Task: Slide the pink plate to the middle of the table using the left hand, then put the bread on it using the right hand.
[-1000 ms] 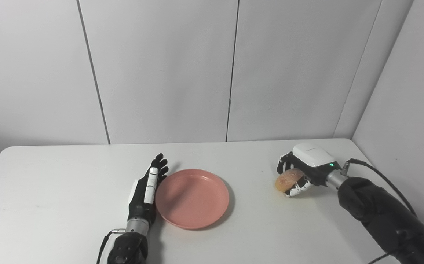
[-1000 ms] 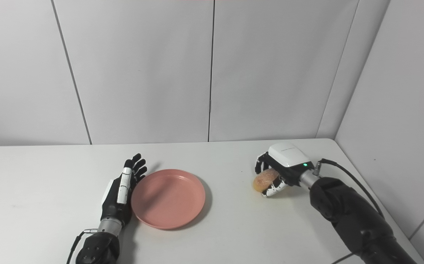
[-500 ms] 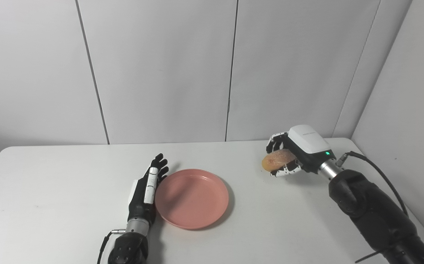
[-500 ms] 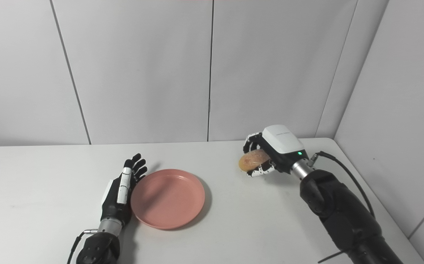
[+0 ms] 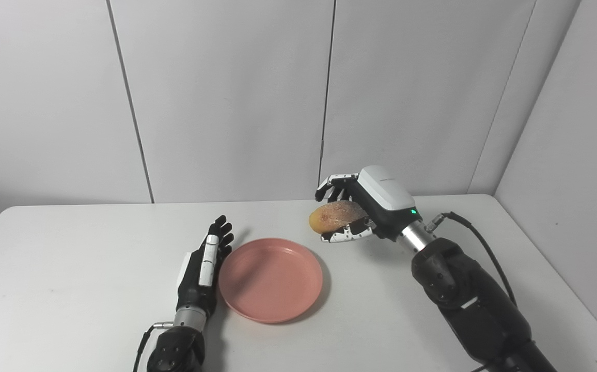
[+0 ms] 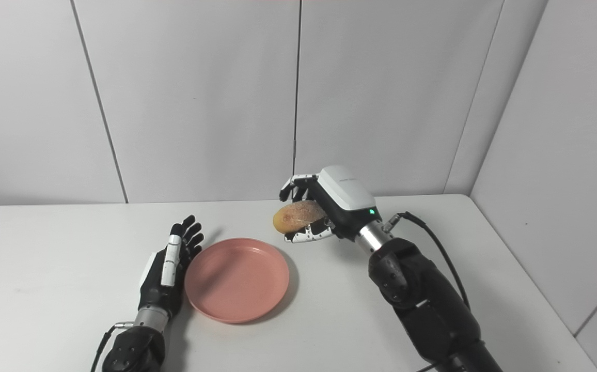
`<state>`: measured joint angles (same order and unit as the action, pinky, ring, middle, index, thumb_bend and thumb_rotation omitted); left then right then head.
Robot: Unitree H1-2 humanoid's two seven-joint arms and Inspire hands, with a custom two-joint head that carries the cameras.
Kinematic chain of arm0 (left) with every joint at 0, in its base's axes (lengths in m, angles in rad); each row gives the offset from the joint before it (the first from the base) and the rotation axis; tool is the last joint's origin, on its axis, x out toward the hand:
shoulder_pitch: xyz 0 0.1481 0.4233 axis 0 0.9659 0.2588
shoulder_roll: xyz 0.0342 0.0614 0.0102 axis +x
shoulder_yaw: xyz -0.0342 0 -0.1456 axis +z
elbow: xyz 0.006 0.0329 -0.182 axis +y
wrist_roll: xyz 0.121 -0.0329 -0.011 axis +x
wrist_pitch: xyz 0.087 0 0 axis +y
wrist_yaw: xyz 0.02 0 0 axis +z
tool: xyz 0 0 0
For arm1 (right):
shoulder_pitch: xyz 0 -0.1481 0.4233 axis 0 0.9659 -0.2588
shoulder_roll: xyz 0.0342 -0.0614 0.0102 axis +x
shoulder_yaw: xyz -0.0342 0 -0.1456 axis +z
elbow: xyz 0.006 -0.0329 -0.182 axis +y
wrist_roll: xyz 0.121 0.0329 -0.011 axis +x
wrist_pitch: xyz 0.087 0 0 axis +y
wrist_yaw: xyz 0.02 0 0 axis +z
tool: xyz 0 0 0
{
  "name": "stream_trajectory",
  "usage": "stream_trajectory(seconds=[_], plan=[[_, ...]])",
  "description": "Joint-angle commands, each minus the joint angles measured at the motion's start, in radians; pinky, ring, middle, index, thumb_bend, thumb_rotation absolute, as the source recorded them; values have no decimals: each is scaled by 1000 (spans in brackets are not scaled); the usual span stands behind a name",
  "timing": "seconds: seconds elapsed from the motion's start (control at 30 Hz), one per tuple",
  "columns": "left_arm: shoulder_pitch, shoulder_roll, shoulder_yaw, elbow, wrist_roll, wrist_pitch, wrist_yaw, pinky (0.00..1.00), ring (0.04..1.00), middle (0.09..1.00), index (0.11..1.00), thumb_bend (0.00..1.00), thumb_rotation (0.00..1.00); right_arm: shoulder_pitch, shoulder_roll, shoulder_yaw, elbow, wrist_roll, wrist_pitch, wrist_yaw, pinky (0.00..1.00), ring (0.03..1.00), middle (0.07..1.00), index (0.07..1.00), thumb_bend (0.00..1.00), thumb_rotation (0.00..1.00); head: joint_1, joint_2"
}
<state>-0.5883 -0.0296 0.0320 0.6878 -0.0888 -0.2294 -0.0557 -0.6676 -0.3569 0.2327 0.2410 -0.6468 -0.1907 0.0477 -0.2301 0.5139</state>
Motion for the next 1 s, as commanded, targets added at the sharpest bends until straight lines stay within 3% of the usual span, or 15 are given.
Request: stream_trajectory(seconds=[0.0, 0.2, 0.4, 0.5, 0.77, 0.97], plan=[[-22, 9, 3, -7, -1, -17, -4, 950, 946, 945, 918, 793, 1000, -76, 17, 0, -25, -2, 3, -14, 248, 360, 452, 545, 505, 0, 1, 1], [-22, 12, 9, -7, -3, -24, 2, 950, 944, 941, 915, 789, 1000, -97, 56, 27, 7, -12, -27, -29, 241, 384, 487, 512, 510, 0, 11, 6], [-16, 13, 10, -16, 1, -17, 7, 950, 938, 933, 909, 791, 1000, -114, 94, 57, 58, -25, -45, -47, 248, 362, 457, 549, 505, 0, 8, 9], [-16, 13, 7, -14, 5, -15, 10, 953, 939, 934, 909, 792, 1000, -123, 116, 81, 91, -37, -46, -47, 232, 399, 497, 497, 513, 0, 8, 9], [-14, 9, 5, -17, 1, -21, 9, 940, 936, 935, 910, 783, 1000, -112, 152, 145, 137, -84, -44, -62, 202, 404, 504, 488, 516, 0, 9, 11], [-10, 4, 6, -28, -3, -17, 11, 925, 932, 933, 906, 785, 1000, -106, 164, 174, 179, -94, -45, -66, 247, 403, 512, 488, 514, 0, 12, 14]])
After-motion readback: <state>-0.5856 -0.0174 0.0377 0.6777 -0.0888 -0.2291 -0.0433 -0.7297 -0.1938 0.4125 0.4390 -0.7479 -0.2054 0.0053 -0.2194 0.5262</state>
